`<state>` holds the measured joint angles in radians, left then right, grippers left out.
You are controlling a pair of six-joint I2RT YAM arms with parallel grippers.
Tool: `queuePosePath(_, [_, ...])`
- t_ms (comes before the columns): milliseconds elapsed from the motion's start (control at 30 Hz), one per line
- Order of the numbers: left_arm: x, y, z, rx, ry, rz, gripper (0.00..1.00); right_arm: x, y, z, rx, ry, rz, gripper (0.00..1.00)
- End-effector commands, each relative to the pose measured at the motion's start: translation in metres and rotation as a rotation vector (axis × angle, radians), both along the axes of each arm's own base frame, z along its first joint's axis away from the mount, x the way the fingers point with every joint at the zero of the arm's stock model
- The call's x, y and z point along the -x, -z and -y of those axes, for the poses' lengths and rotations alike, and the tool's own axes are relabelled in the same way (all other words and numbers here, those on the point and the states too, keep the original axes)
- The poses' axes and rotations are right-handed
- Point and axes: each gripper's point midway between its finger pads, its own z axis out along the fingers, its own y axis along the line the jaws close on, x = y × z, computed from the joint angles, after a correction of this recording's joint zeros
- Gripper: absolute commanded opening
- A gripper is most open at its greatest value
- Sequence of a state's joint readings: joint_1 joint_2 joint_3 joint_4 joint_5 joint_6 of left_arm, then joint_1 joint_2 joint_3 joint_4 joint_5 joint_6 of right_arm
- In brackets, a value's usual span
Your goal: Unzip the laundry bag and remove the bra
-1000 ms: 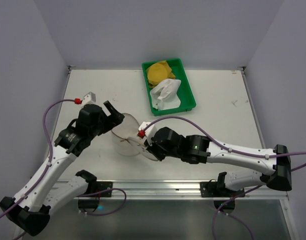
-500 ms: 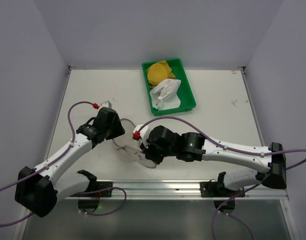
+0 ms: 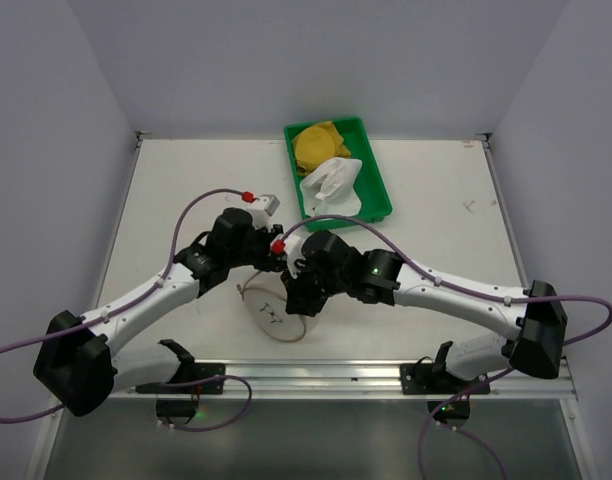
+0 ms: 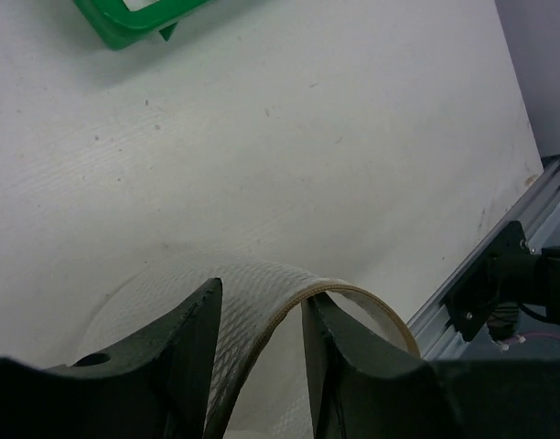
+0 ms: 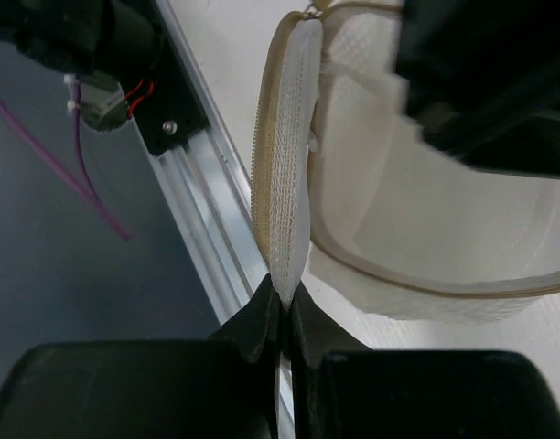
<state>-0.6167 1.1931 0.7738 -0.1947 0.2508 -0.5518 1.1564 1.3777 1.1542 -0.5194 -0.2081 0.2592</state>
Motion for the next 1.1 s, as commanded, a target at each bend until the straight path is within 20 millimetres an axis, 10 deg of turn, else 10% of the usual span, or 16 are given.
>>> queuePosePath(0, [-0.002,-0.025,0.007,0.079,0.062,0.131,0.44,-0.015,-0.009,-0.008,-0.130,0.008,-0.083,0.00])
queuePosePath(467, [-0.011,-0.023,-0.004,0.108,-0.017,0.091,0.95,-0.043,0.040,0.004,-0.082,0.008,-0.167,0.00])
queuePosePath(833, [-0.033,-0.079,-0.084,0.095,-0.476,0.149,0.96,-0.051,0.053,0.005,-0.099,0.040,-0.222,0.00])
queuePosePath(1067, [0.004,-0.006,-0.114,0.011,-0.634,-0.085,0.86,-0.066,0.053,0.010,-0.135,0.121,-0.266,0.00])
